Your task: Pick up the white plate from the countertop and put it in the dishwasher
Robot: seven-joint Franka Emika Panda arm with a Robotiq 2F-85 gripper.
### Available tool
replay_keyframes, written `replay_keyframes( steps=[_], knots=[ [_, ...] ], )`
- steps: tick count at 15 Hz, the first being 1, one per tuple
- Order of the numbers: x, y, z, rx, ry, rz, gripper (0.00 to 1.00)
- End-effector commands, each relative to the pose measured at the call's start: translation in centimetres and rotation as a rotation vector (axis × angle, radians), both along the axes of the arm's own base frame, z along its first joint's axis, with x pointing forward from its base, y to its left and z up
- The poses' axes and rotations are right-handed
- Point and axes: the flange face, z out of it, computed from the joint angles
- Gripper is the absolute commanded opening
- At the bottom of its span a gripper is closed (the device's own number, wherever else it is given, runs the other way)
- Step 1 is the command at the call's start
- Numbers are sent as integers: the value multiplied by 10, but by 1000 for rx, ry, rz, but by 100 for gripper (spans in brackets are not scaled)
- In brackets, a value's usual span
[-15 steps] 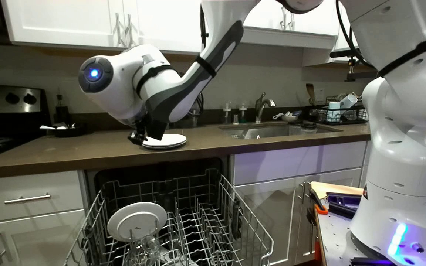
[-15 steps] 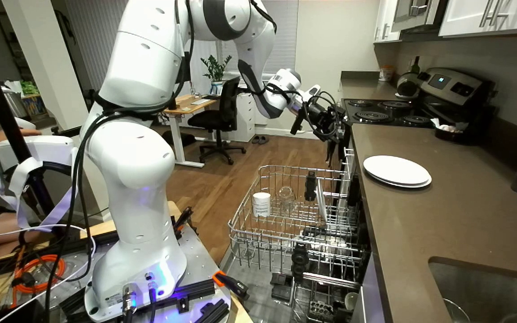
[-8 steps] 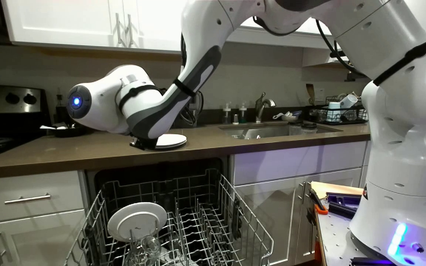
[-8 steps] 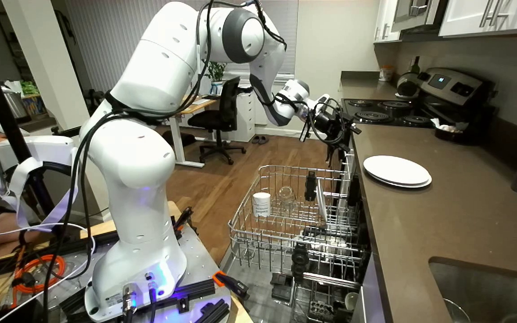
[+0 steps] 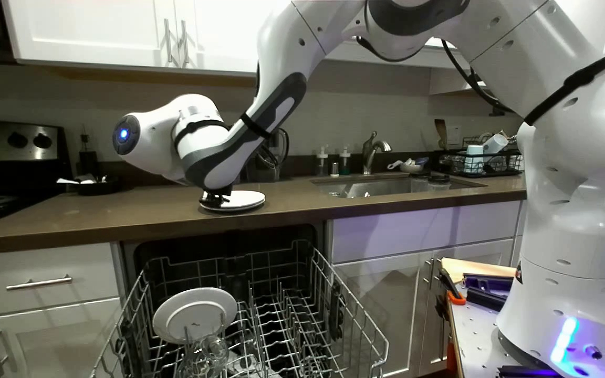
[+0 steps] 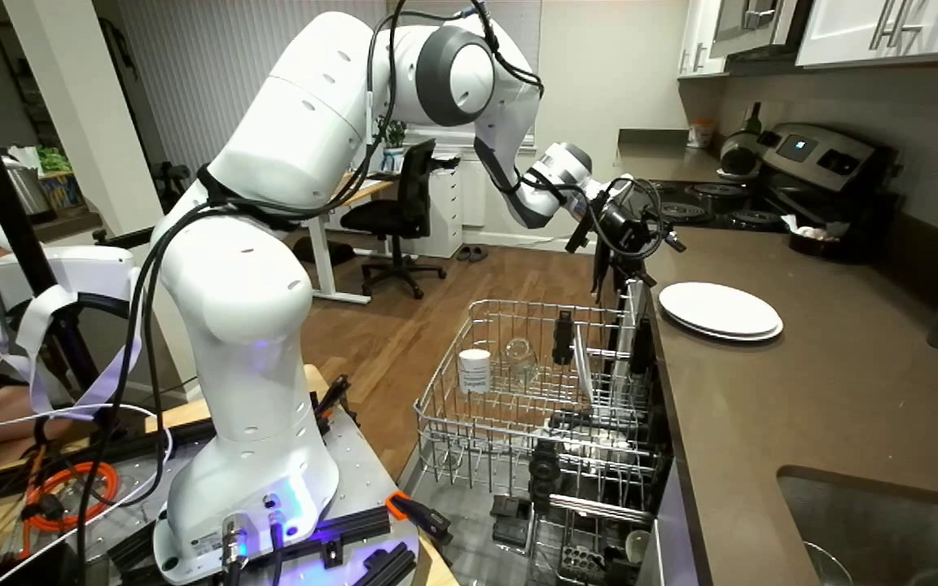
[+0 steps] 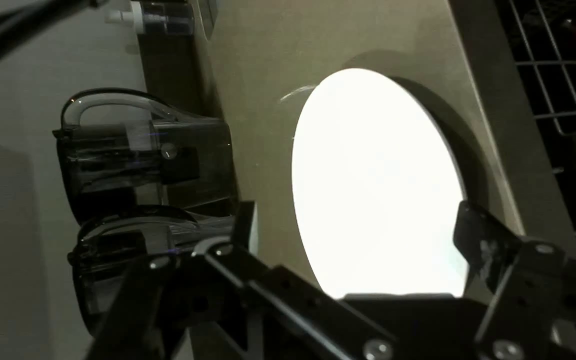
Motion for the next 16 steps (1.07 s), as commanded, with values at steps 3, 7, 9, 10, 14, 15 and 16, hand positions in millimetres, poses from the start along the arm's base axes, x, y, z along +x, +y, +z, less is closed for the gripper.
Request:
replay_keyframes(
  steps=[3,7,9,10,14,15,16],
  knots=[
    [9,-3,-1,44,107,25,100],
    [8,11,-13,66,138,49,100],
    [8,17,-17,78,138,56,100],
    [8,19,-18,77,99,66,100],
    [12,26,-20,117,36,108,100],
    [13,27,-21,125,23,116,100],
    [14,27,-22,123,8,122,93]
  ],
)
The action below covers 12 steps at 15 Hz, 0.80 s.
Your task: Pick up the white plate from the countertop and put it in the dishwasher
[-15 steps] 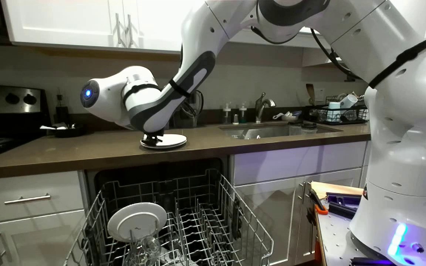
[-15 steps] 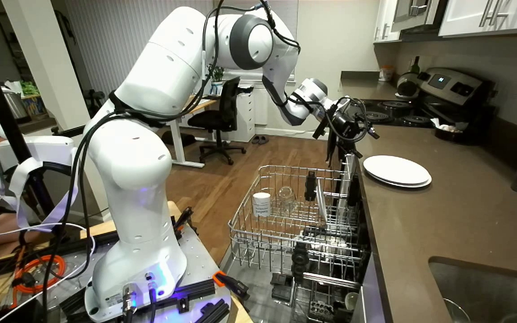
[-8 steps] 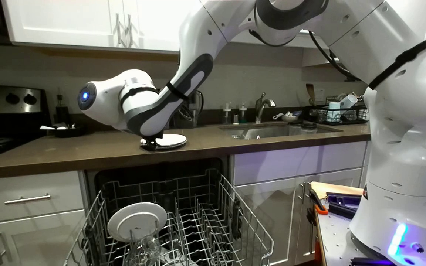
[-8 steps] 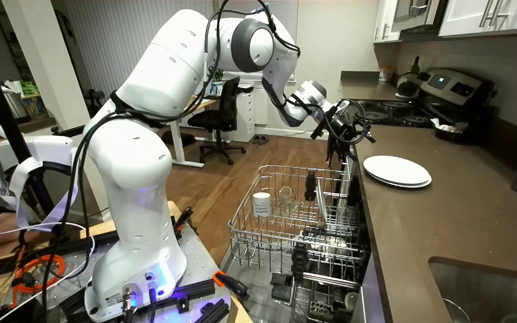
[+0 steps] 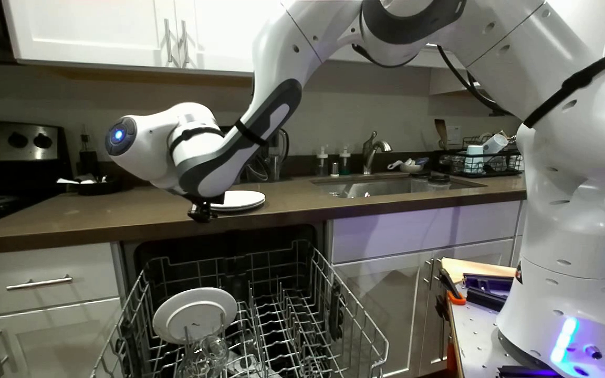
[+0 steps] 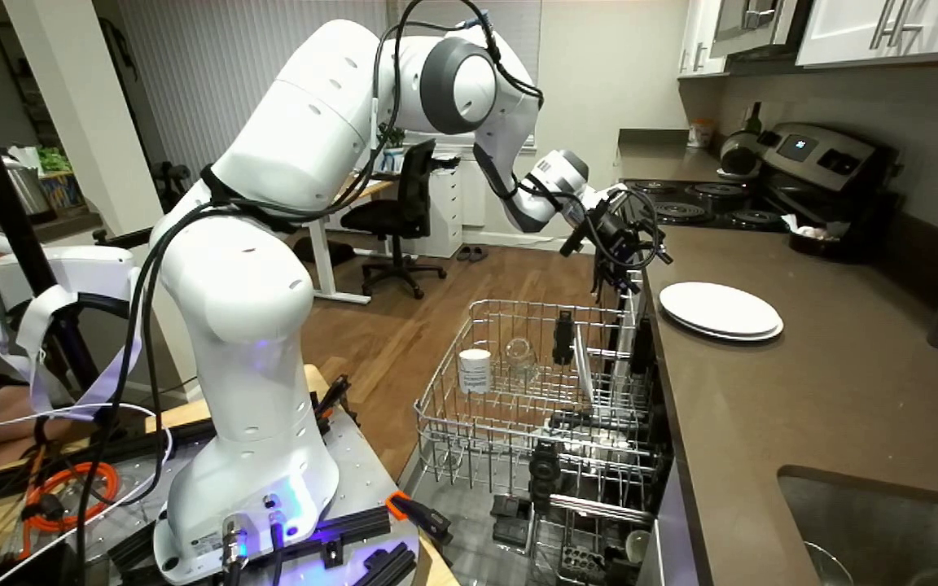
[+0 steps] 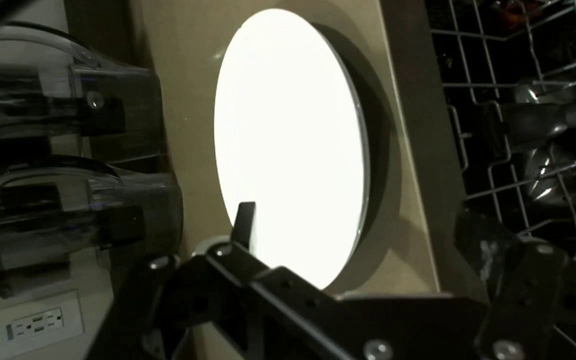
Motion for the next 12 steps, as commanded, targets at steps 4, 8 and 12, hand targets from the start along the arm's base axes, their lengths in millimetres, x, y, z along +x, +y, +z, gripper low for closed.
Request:
replay_keyframes(
  steps=[4,8,12],
  knots=[
    [8,-2,-2,18,-82,4,57],
    [10,-9,-2,7,-105,-16,88],
    [12,-17,-2,4,-111,-28,61]
  ],
)
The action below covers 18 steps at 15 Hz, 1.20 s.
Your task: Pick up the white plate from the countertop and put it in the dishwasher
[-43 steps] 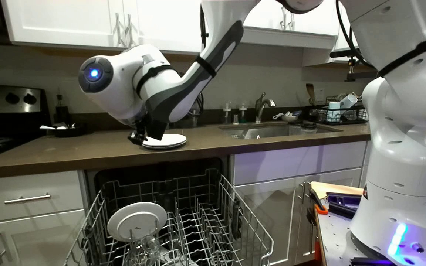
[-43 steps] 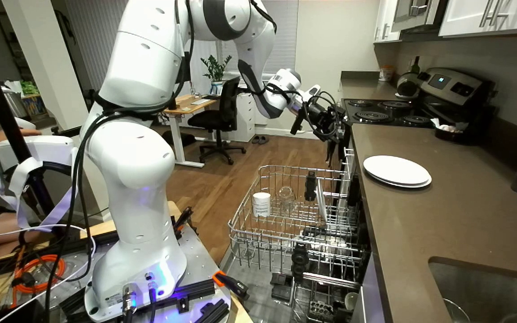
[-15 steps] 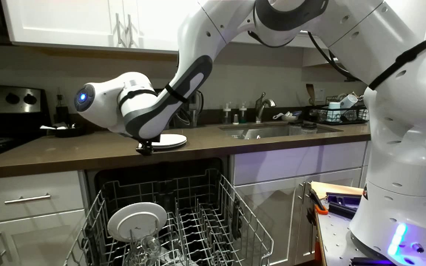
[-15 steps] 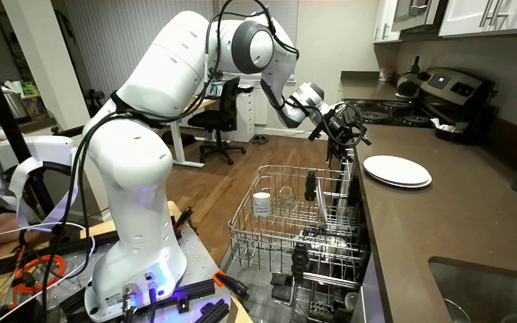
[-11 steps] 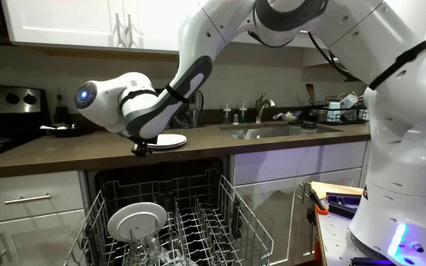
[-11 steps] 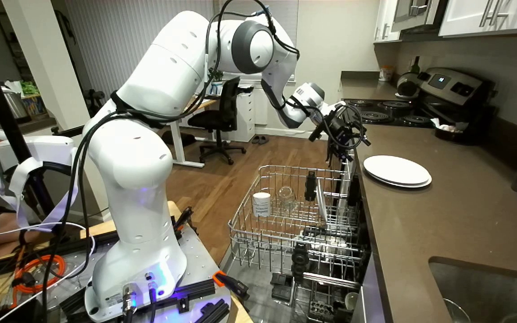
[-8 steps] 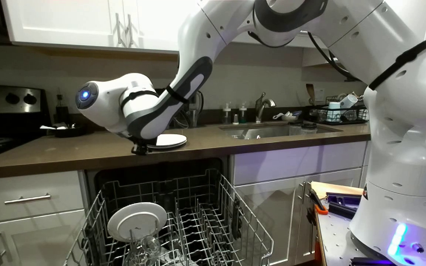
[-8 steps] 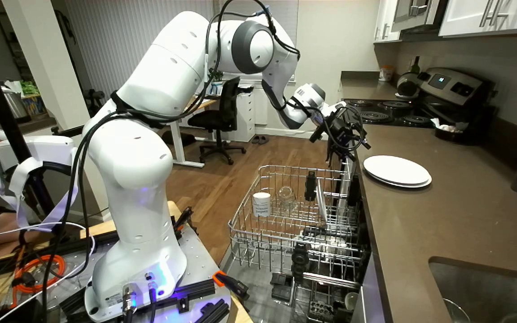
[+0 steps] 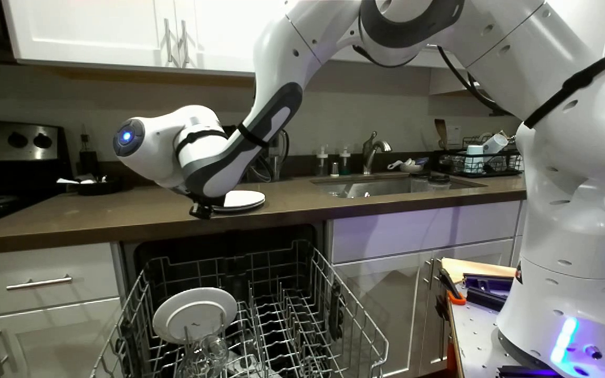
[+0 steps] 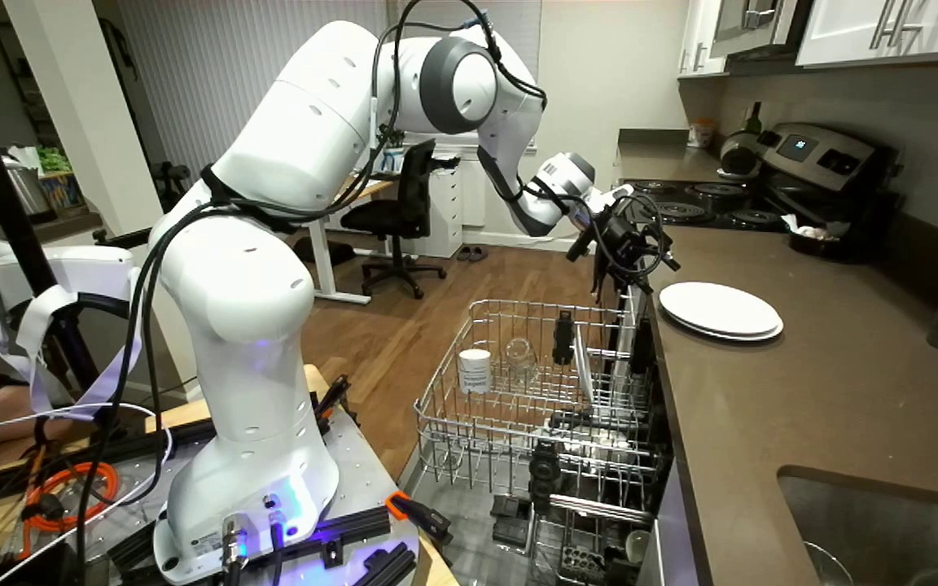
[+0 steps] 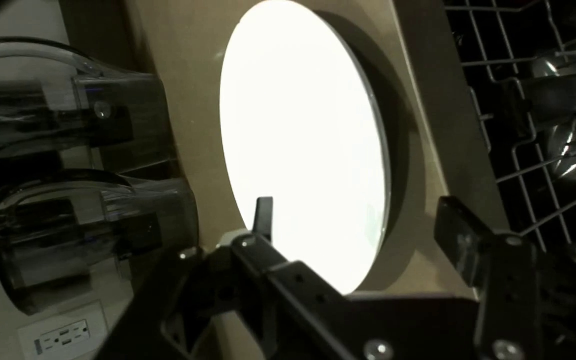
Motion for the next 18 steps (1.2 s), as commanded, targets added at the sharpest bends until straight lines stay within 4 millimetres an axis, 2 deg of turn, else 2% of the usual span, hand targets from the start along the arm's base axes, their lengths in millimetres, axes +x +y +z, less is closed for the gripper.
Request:
replay_keyframes(
  steps=[1,4,7,8,11,12,13,16,18],
  knots=[
    [8,-5,-1,-8,-32,-2,55],
    [10,-8,-2,-12,-33,-8,33],
    [11,-9,-6,-10,-29,-9,30],
    [12,-8,-8,-11,-27,-9,42],
    [14,-9,-12,-9,-24,-9,50],
    [14,-9,-13,-8,-23,-9,45],
    [15,-9,-14,-6,-22,-9,30],
    [16,-8,-16,-6,-22,-5,9],
    [16,-7,-17,-4,-20,-4,6]
  ],
)
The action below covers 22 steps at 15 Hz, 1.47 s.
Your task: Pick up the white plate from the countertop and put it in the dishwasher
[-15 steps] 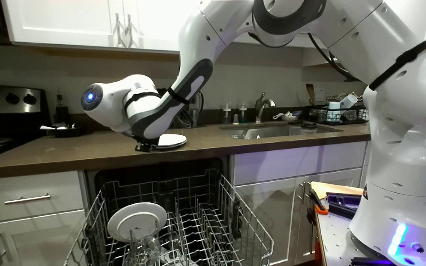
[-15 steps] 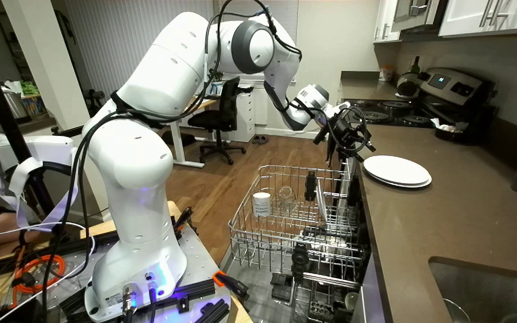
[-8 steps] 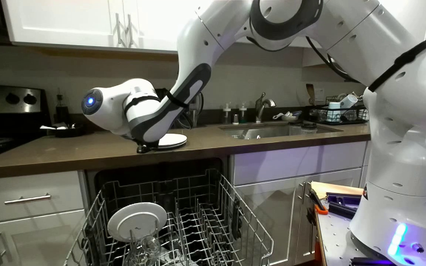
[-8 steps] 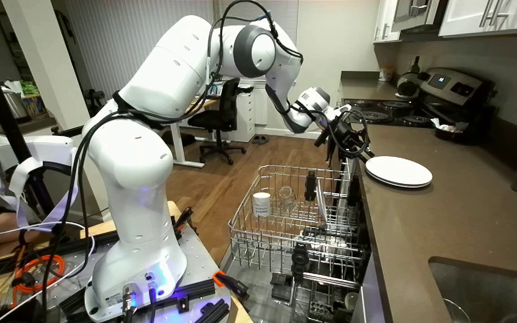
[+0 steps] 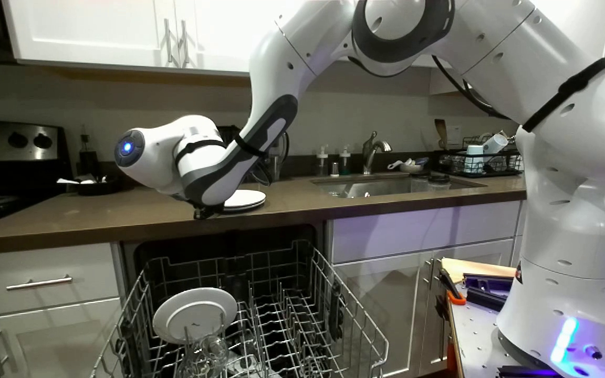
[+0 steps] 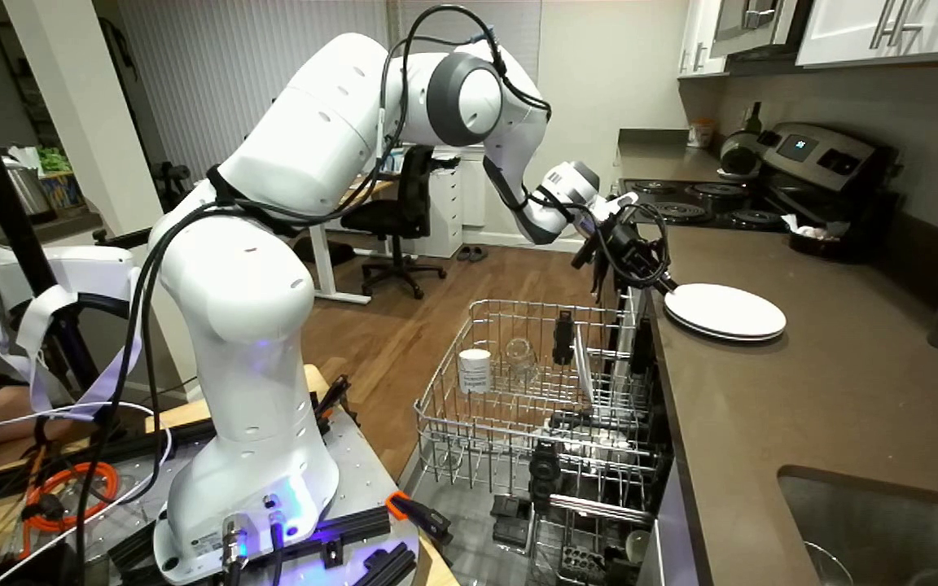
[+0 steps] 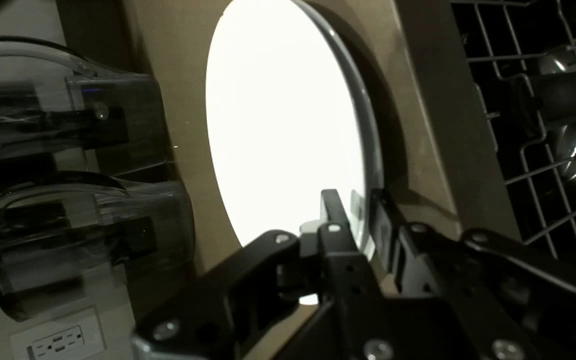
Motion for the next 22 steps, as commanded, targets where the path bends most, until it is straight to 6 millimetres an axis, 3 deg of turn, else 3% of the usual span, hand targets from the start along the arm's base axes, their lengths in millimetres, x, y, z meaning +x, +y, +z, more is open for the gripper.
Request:
replay_keyframes(
  steps=[1,15,22],
  knots=[
    [6,1,-1,8,-17,7,4],
    [-3,36,-1,-12,-30,67,7],
    [0,33,0,-51,-64,67,7]
  ],
)
